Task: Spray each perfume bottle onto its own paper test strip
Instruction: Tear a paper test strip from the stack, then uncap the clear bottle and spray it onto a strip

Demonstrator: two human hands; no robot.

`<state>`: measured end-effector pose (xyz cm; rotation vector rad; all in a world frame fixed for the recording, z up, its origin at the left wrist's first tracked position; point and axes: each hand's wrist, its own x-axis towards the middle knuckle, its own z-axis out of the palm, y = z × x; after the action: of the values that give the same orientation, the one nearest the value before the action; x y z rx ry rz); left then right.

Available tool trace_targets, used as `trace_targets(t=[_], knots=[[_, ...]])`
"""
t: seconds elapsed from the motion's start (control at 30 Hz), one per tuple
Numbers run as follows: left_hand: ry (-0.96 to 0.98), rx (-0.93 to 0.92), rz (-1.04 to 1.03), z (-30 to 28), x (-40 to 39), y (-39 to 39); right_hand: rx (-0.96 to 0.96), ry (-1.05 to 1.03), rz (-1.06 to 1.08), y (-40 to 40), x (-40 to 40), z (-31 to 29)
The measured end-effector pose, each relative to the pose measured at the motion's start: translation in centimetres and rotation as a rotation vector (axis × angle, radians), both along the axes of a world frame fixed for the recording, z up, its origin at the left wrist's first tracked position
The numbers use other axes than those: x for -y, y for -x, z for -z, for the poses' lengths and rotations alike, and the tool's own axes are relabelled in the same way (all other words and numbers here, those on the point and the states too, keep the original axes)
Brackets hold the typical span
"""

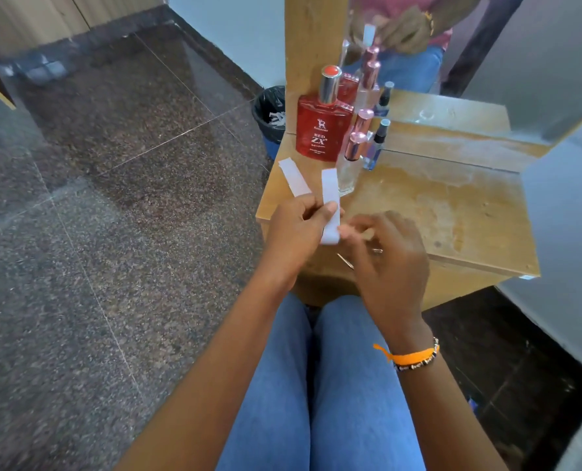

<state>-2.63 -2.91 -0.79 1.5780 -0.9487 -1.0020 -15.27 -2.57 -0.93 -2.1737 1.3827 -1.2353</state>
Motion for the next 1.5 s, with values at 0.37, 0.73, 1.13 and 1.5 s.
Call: trace_targets(t=[0.37, 0.73, 1.13, 1.5], knots=[[-0.089, -0.113, 0.152, 0.7, 1.0, 4.0, 0.623, -0.698, 0.151, 3.1, 4.9, -0.4], [-0.098, 0.110, 0.104, 0.5, 2.5, 4.3, 0.111, -0.407, 0.257, 3.3, 10.5, 1.5], [0.077, 0.299, -0.187, 0.5, 2.4, 3.4, 0.105, -0.258, 0.138, 2.1, 9.6, -0.5], [0.189, 0.445, -0.223, -0.2, 5.8, 2.1, 0.252, -0.197, 0.009, 0.1, 8.3, -3.4]])
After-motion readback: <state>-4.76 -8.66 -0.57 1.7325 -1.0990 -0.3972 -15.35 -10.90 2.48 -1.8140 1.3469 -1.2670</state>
